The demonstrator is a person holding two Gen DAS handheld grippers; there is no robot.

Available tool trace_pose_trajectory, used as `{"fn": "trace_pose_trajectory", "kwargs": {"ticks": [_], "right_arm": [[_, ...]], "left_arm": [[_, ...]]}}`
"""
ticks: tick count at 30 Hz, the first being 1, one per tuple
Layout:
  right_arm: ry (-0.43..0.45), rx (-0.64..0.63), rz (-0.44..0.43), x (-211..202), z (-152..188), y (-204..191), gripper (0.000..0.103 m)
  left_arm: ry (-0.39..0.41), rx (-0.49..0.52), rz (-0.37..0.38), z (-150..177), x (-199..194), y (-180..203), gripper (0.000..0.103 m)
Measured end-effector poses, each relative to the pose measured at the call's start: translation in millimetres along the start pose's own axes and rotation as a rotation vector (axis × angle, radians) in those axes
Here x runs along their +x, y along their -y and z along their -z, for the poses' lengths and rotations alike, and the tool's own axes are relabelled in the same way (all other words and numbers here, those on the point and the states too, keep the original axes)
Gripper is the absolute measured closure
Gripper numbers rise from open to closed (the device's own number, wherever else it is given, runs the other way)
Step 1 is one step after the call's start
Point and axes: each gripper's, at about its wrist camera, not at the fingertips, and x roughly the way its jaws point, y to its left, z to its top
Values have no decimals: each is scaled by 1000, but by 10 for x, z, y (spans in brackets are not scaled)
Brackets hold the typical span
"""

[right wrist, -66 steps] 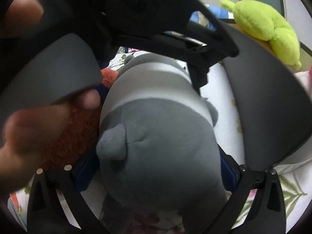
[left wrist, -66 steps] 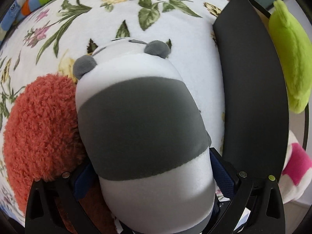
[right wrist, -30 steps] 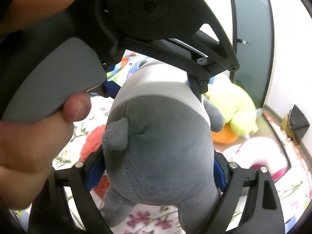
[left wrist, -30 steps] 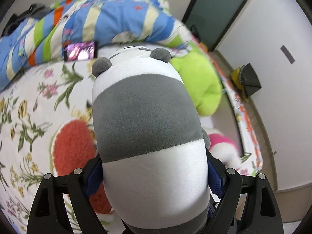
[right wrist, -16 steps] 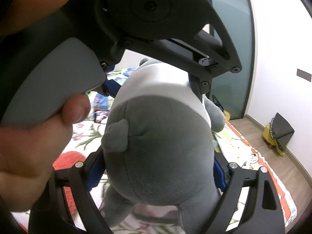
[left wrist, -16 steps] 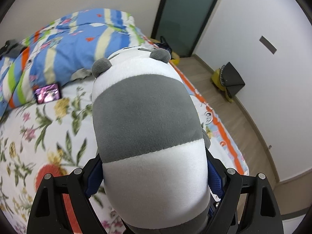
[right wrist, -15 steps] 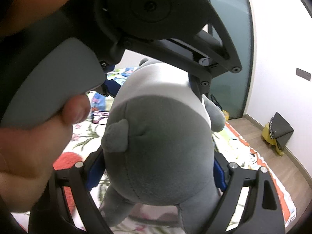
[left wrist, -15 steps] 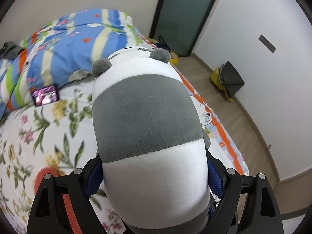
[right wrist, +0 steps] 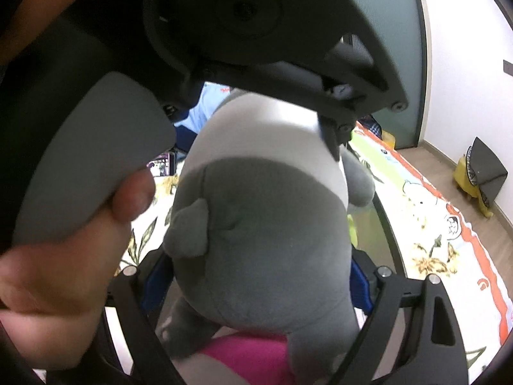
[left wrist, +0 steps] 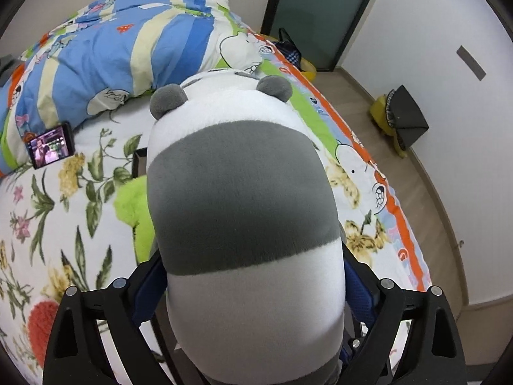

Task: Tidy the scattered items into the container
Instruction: 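Carry the panda plush with the left tool into the box and release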

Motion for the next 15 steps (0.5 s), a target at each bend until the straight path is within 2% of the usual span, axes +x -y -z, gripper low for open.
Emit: {"fn": "trace_pose_trajectory", "kwargs": {"ticks": [5, 7, 9, 11, 13, 15], "right_arm": [[-33, -8, 16, -89, 89, -80, 13], [-42, -22, 17, -151, 91, -137, 7], [-50, -14, 40, -255, 72, -184, 5], [-43, -13, 96, -395, 60, -241, 0], [-29, -2, 128, -562, 58, -294, 0], [-19, 11, 138, -733, 63, -341, 0]], "left_arm": [[-11, -1, 15, 50, 23, -43, 9], [14, 12, 17, 76, -74, -57, 7], [41, 22, 24, 131, -209, -54, 3], [36, 26, 36, 179, -325, -67, 3], [11, 8, 78, 233, -455, -127, 3], [-14, -53, 139, 315, -600, -264, 3]]}}
